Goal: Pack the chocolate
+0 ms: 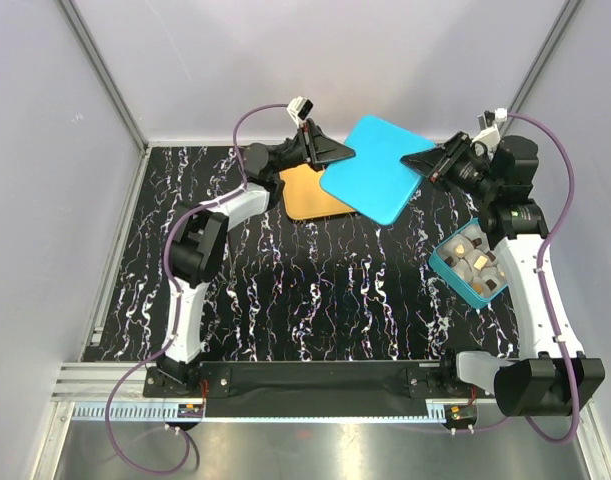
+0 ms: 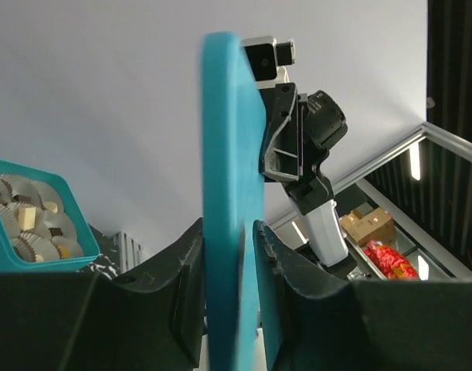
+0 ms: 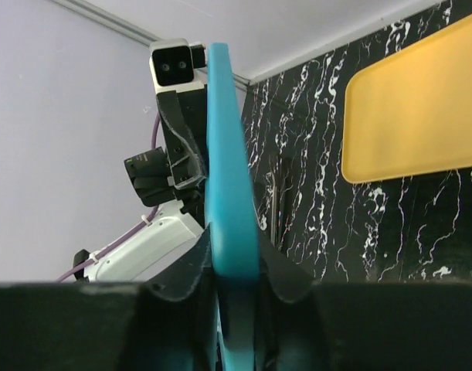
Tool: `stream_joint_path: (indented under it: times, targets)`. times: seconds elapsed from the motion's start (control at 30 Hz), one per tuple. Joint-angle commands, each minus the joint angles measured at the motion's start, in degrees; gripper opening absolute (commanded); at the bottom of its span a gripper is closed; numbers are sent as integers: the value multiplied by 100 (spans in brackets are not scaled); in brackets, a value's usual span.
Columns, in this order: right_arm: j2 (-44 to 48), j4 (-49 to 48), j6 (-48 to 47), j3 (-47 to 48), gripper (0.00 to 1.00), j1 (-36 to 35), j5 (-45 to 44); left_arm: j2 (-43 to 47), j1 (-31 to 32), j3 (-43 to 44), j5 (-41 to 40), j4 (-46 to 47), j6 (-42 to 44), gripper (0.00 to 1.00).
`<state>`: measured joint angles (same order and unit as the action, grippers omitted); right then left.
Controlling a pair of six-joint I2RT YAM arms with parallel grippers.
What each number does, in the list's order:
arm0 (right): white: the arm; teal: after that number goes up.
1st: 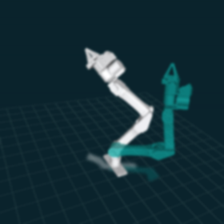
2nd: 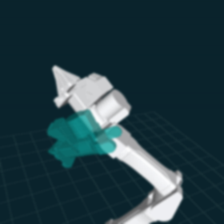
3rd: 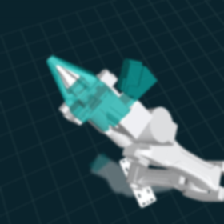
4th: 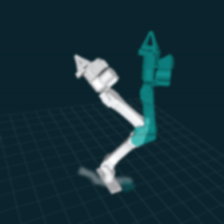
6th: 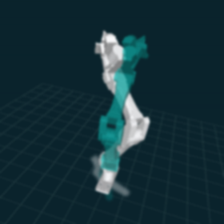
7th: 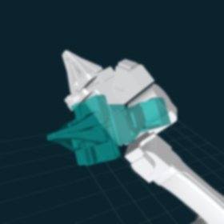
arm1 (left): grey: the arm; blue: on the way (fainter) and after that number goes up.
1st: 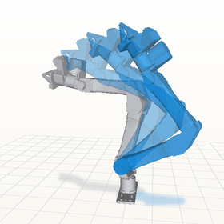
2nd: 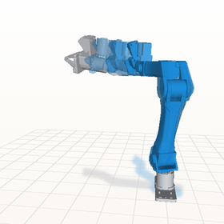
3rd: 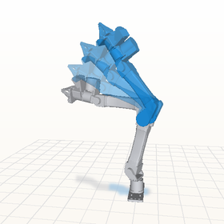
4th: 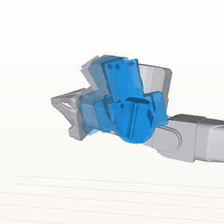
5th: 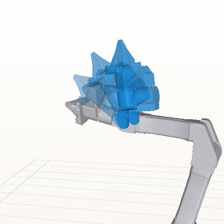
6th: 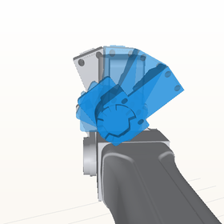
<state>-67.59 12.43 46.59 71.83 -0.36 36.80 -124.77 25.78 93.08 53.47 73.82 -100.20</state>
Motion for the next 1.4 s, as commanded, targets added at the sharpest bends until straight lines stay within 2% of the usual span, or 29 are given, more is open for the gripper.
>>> stream_joint_path:
  times: [0.0,0.07,0.1,0.13,0.2,0.23,0.27,0.3,0.33,0.4,0.43,0.47,0.53,0.7,0.77,0.97,1.13,1.37]
  targets:
    - [-43,497,-264,-64,21,10,-295,234,24,-62,137,309,291,32]
    - [-61,681,-317,-12,8,1,-427,269,6,-62,207,125,439,35]
    - [-35,717,-343,93,4,1,-480,304,-3,-131,242,11,562,39]
    - [-17,761,-387,190,0,10,-620,356,-29,-228,260,-391,720,48]
    - [-8,1015,-483,644,0,175,-813,706,-134,-656,182,-1033,1518,50]
    - [-17,1155,-632,848,0,185,-1075,865,-169,-807,120,-1854,1843,53]
    - [-26,1435,-712,1041,0,220,-1226,988,-239,-896,-20,-2332,2525,57]
    - [-35,1569,-800,1226,0,229,-1375,1233,-266,-958,-99,-2764,2863,60]
    - [-9,1683,-948,1550,0,238,-1655,1340,-275,-1002,-179,-3673,3205,60]
    - [27,1912,-1055,1824,0,256,-1938,1603,-232,-854,-687,-5107,4680,61]
    - [70,1991,-1125,2043,0,264,-2235,1831,-170,-635,-1350,-6463,5207,62]
    - [88,2105,-1143,2150,0,265,-2377,1929,4,-494,-1688,-6981,6039,64]
    - [123,2159,-1204,2422,0,265,-2754,2000,207,-300,-2468,-7843,6450,65]
    - [281,2194,-1170,3063,0,265,-3353,1668,1209,341,-3614,-8410,6926,61]
    - [439,2168,-1170,3196,0,265,-3608,1248,1629,579,-3957,-8507,6962,60]
    - [984,2115,-1143,2995,0,265,-4347,183,2500,1668,-4389,-8314,6856,57]
    - [1283,2150,-1117,2670,0,265,-4383,-714,2923,2442,-4661,-8112,6812,57]
    - [1608,2212,-1099,2125,0,265,-4268,-1163,3161,2645,-5040,-7769,6865,56]
